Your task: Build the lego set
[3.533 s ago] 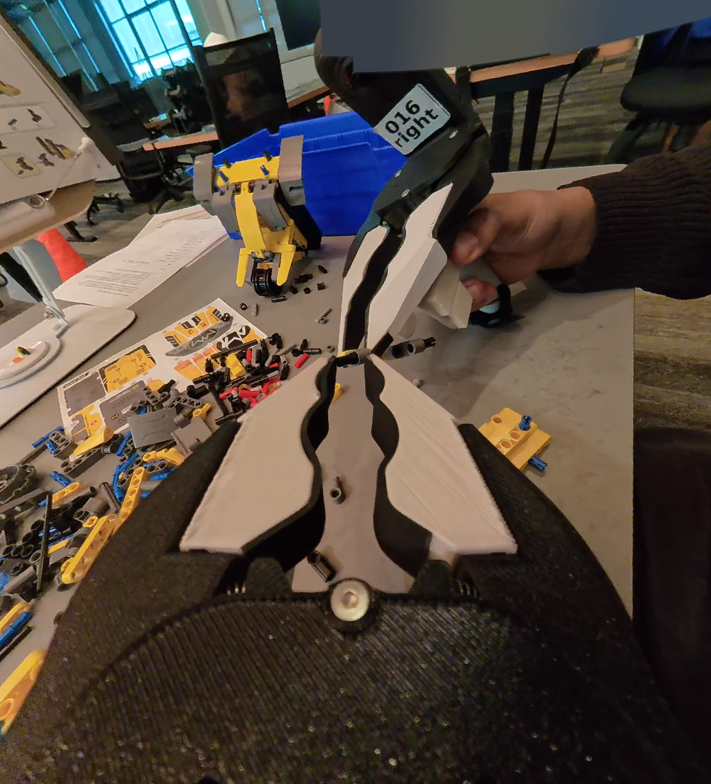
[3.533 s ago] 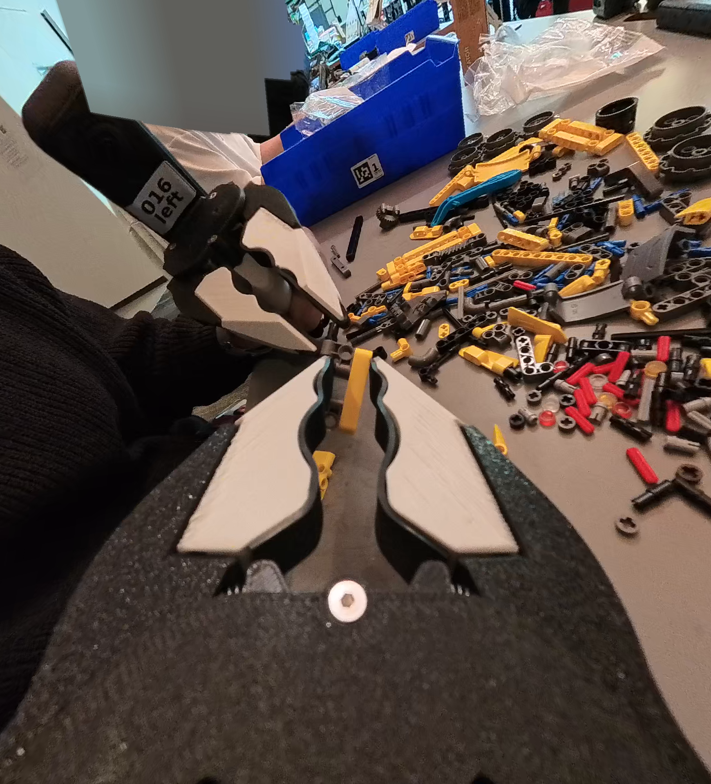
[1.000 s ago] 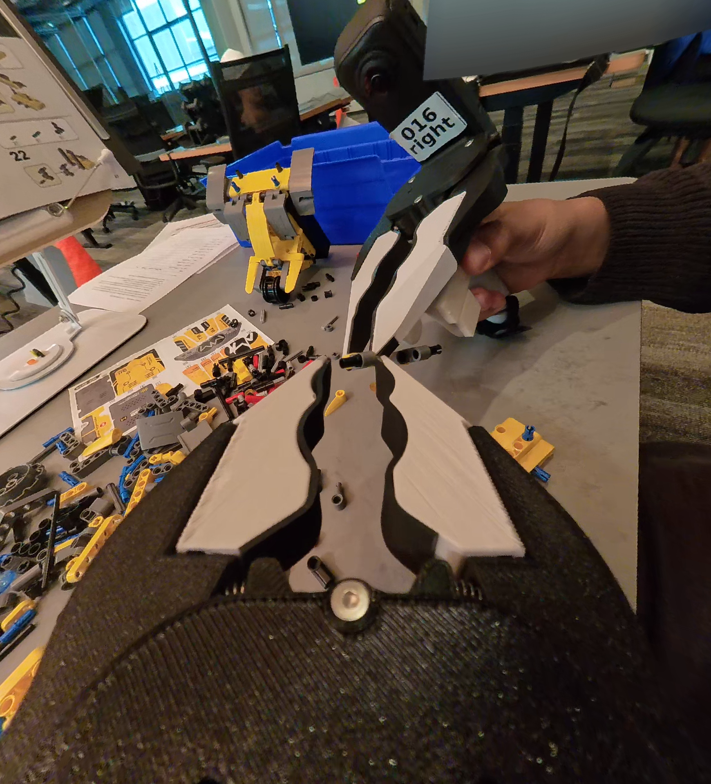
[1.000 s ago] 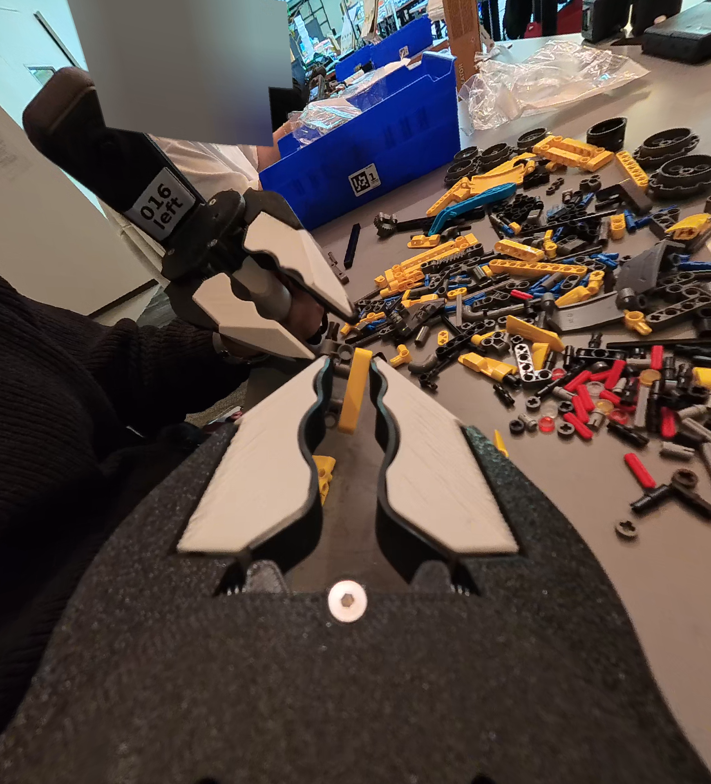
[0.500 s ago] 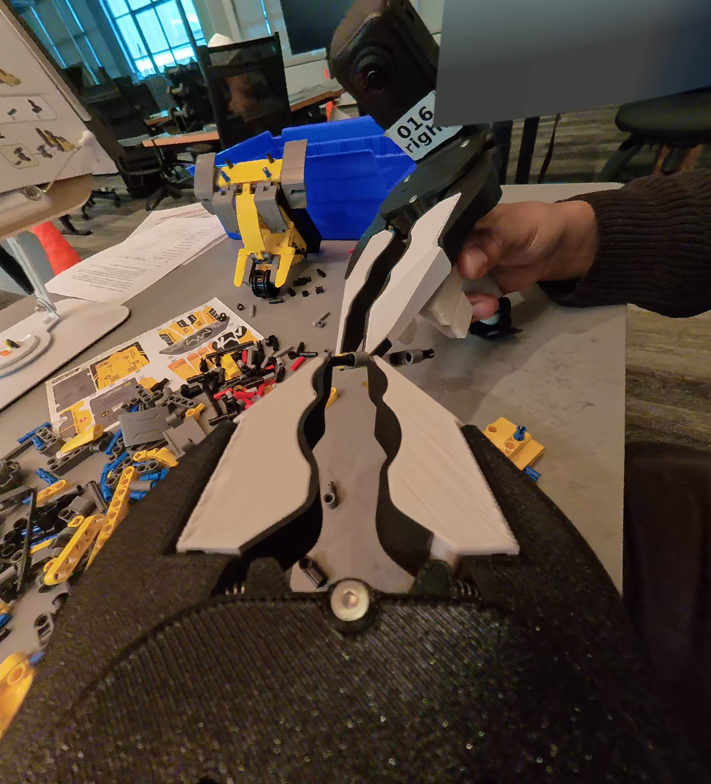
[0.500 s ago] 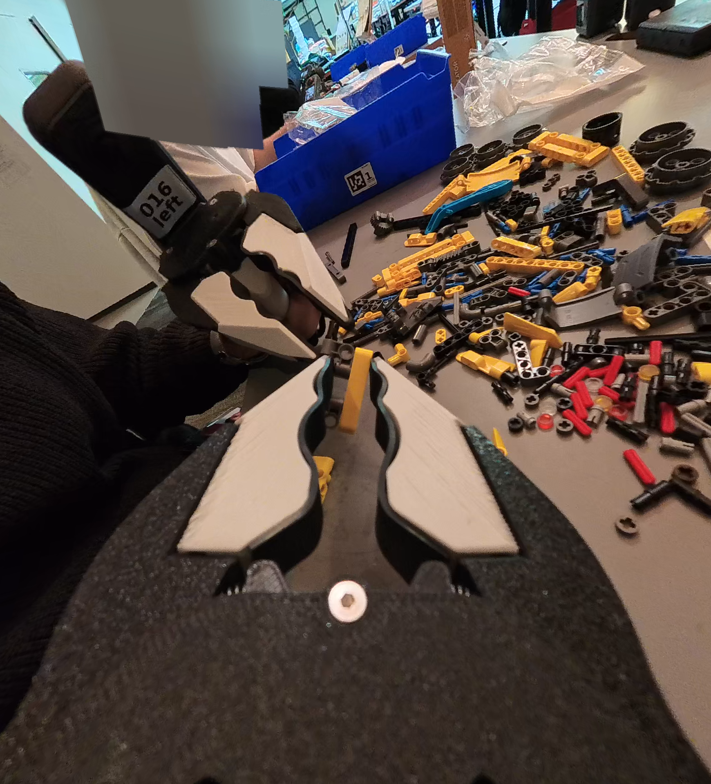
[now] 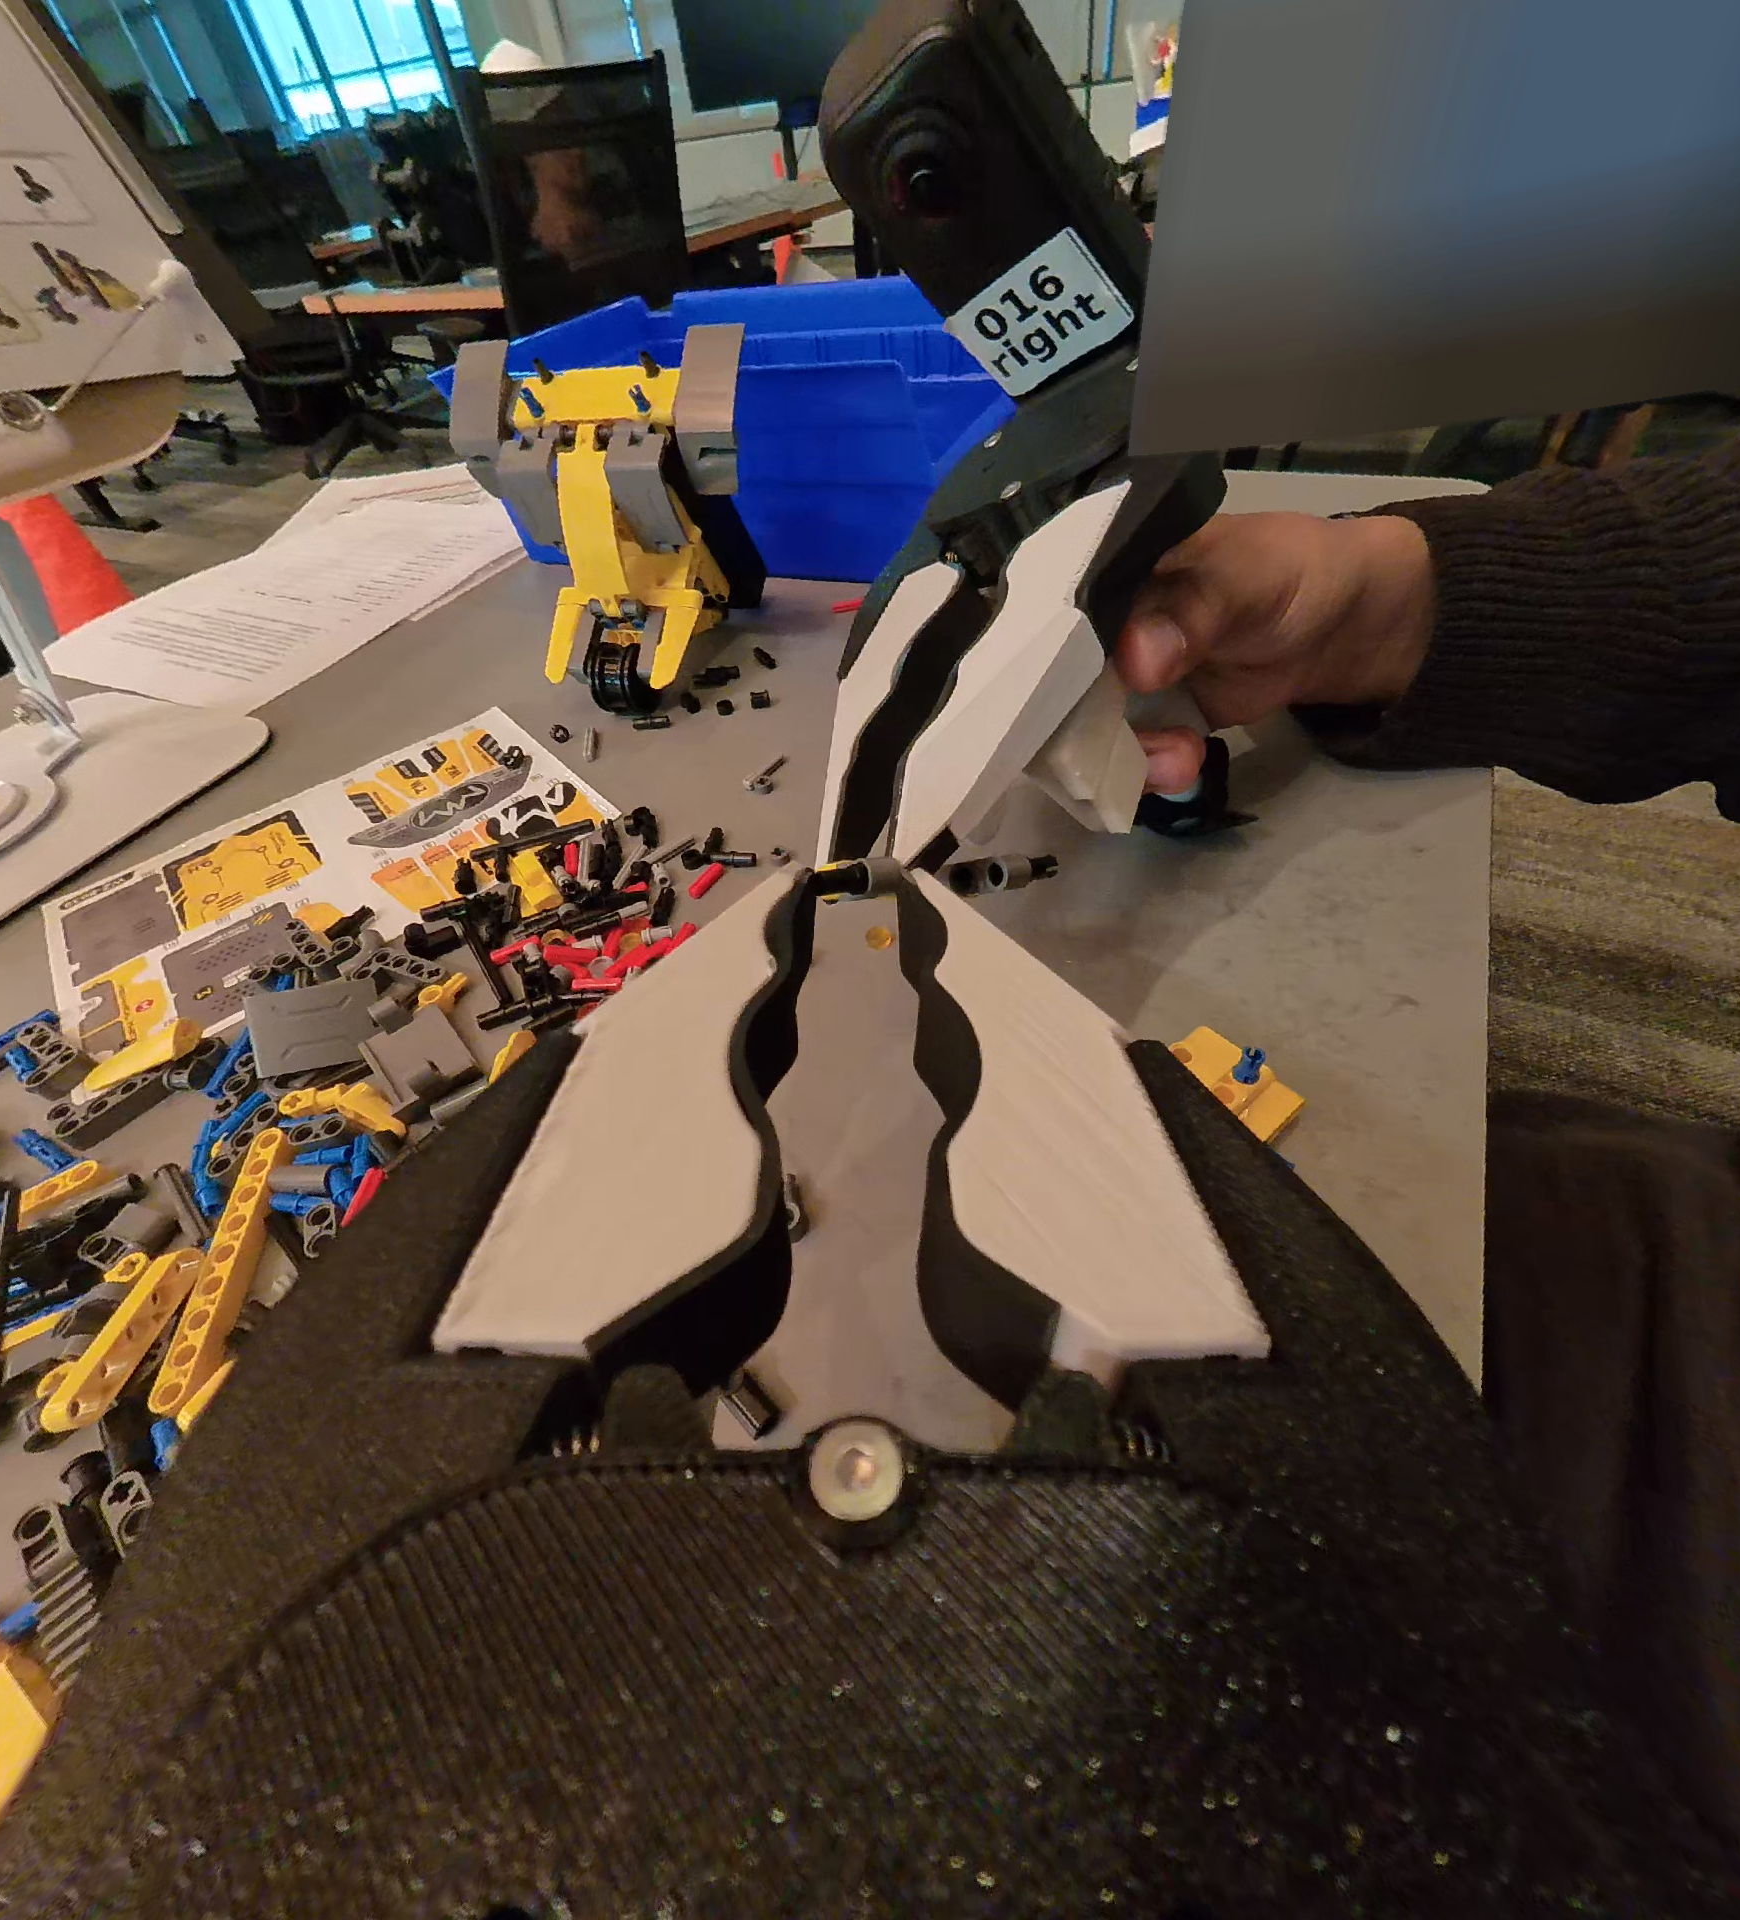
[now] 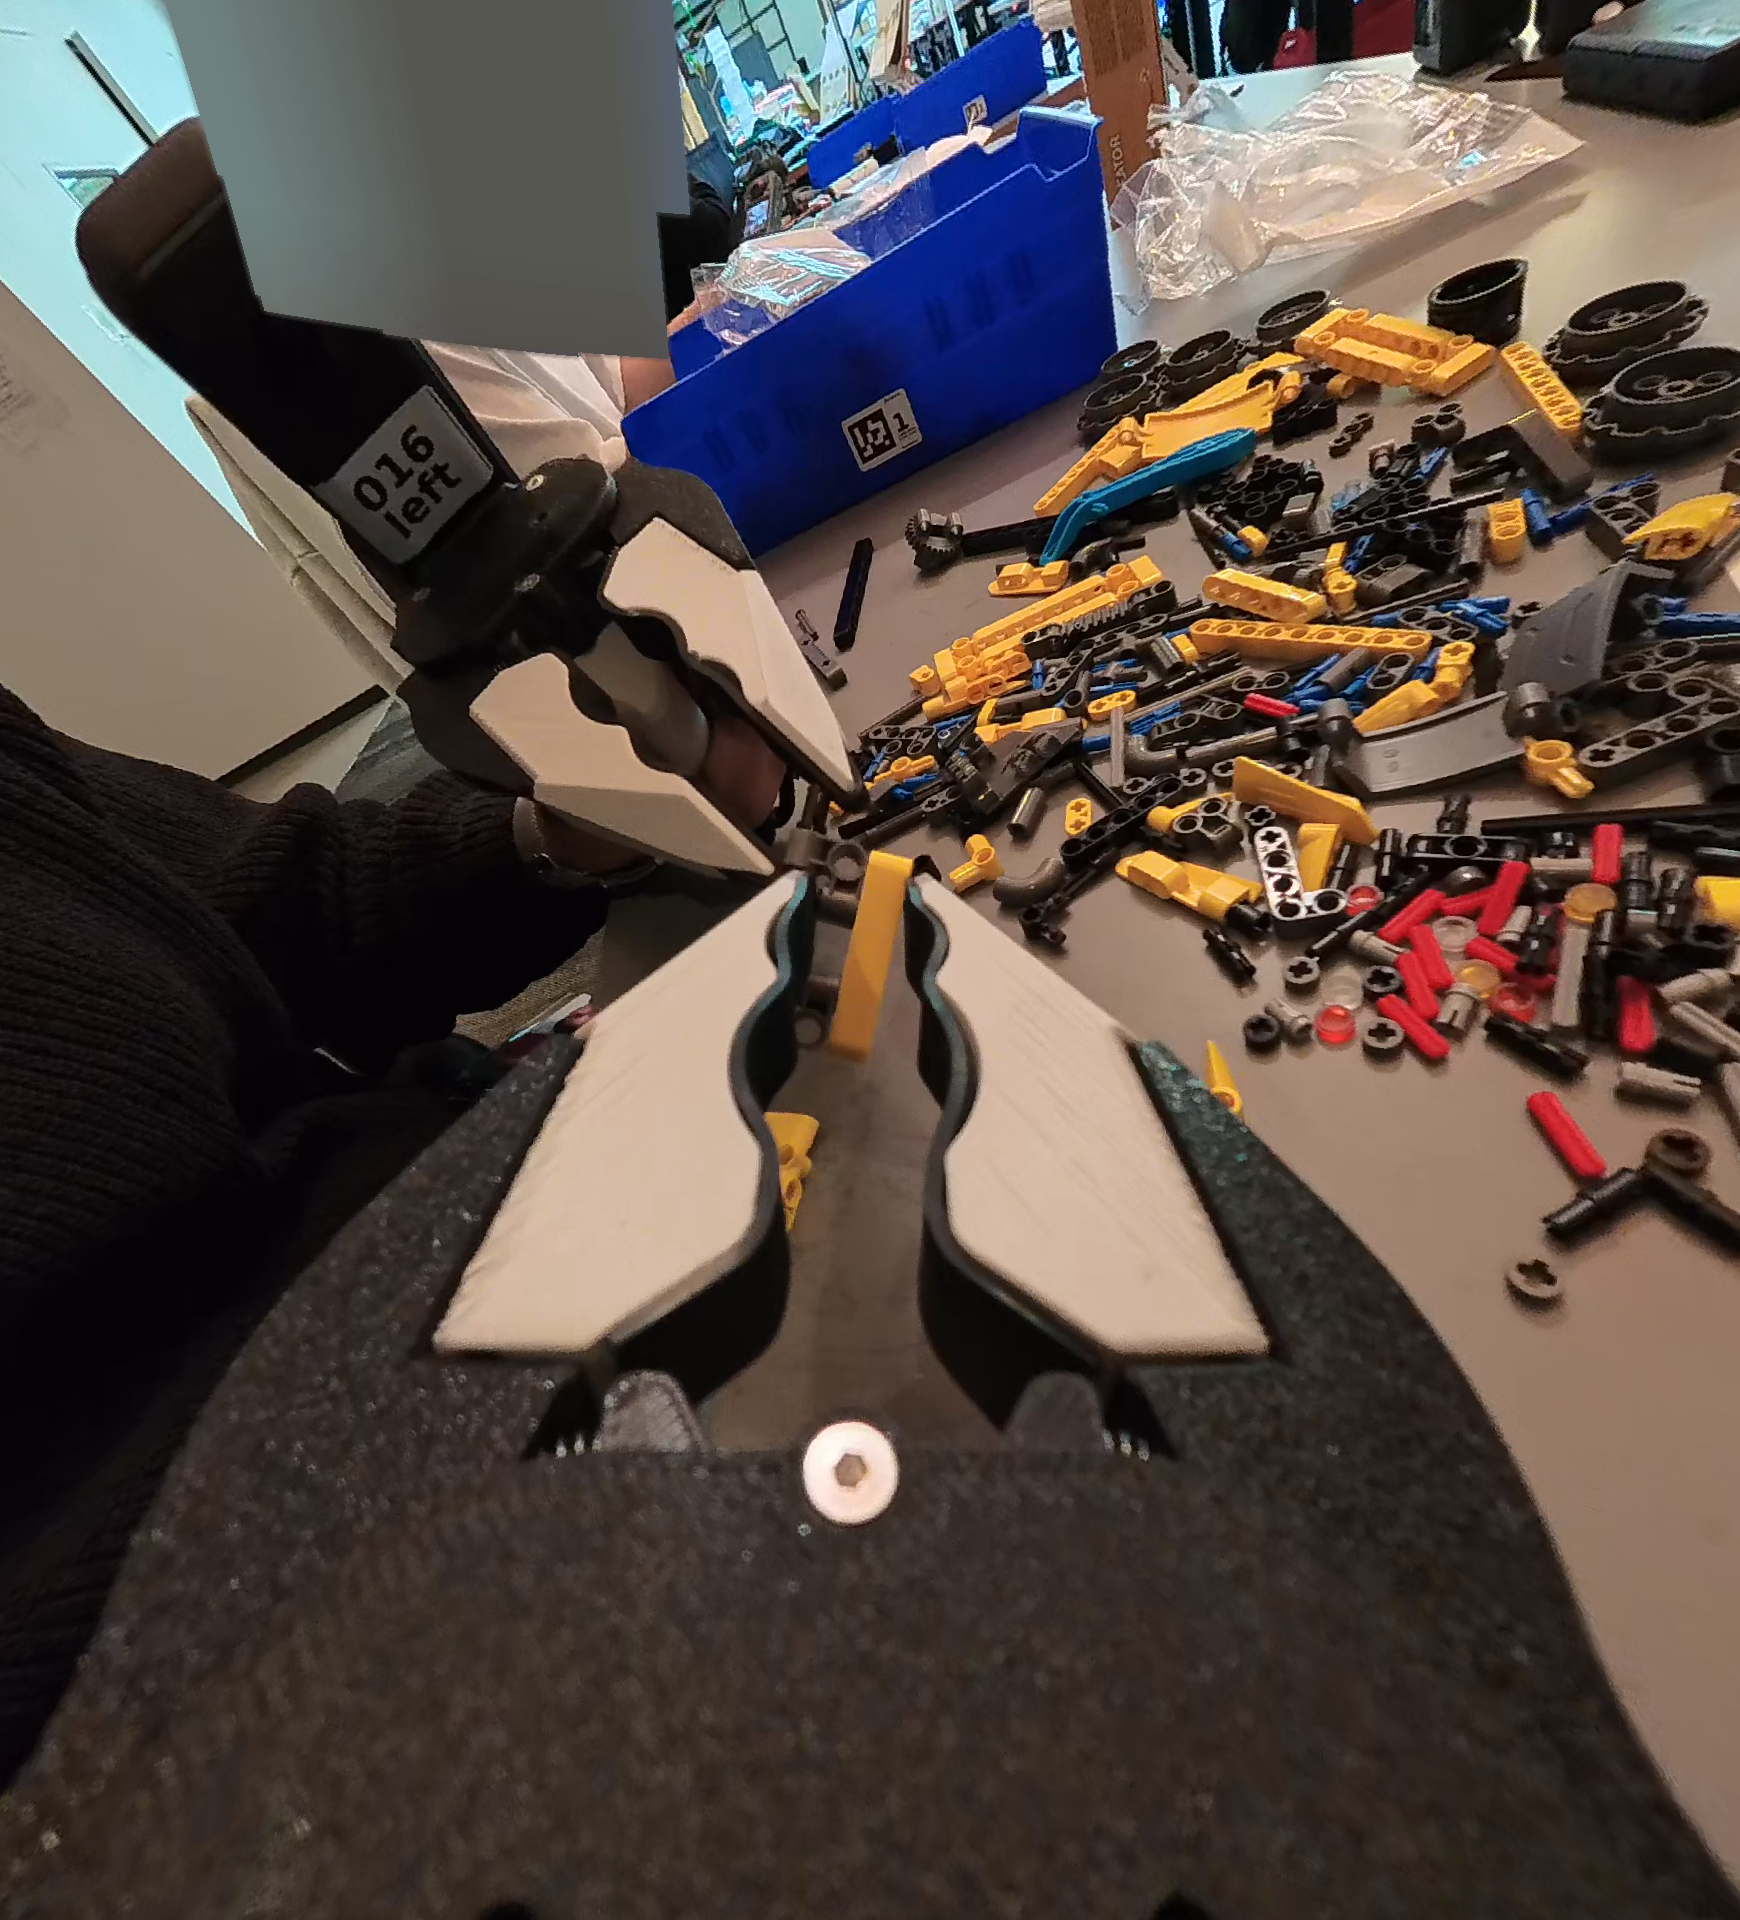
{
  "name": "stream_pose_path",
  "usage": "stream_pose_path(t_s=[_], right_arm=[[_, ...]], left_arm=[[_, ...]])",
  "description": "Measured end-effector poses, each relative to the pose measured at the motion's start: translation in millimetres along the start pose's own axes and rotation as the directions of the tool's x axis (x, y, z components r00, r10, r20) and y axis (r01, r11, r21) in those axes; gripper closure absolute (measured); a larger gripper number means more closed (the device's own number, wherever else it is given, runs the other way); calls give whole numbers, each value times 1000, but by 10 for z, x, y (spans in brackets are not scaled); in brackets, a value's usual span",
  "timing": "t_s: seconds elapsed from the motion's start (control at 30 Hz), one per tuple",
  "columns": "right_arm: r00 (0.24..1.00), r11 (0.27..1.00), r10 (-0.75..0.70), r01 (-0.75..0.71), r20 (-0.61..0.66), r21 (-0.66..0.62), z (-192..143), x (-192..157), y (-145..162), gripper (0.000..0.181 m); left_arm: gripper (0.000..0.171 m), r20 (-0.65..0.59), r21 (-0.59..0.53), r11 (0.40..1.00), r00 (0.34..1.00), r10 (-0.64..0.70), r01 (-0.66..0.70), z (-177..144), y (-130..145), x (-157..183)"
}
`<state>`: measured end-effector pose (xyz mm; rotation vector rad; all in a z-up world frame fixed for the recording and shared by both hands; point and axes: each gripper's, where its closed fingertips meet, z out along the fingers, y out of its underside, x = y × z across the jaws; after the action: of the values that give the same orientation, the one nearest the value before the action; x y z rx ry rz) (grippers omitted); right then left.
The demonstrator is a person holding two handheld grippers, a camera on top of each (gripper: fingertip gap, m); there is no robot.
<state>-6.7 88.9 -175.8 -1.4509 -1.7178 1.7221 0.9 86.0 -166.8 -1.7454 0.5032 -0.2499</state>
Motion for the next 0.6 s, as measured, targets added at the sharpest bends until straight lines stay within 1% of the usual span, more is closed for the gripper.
stream_pose_path(t_s=[0.23,0.6], right_arm=[[1000,1000,-2,2,0,-5,4,0,8,166],[1000,1000,-8,8,-1,-11,3,-3,15,166]], left_arm=[[159,-21,-3,1000,999,-30,29,-2,6,7],[159,-28,-10,999,999,-37,37,-3,13,16]])
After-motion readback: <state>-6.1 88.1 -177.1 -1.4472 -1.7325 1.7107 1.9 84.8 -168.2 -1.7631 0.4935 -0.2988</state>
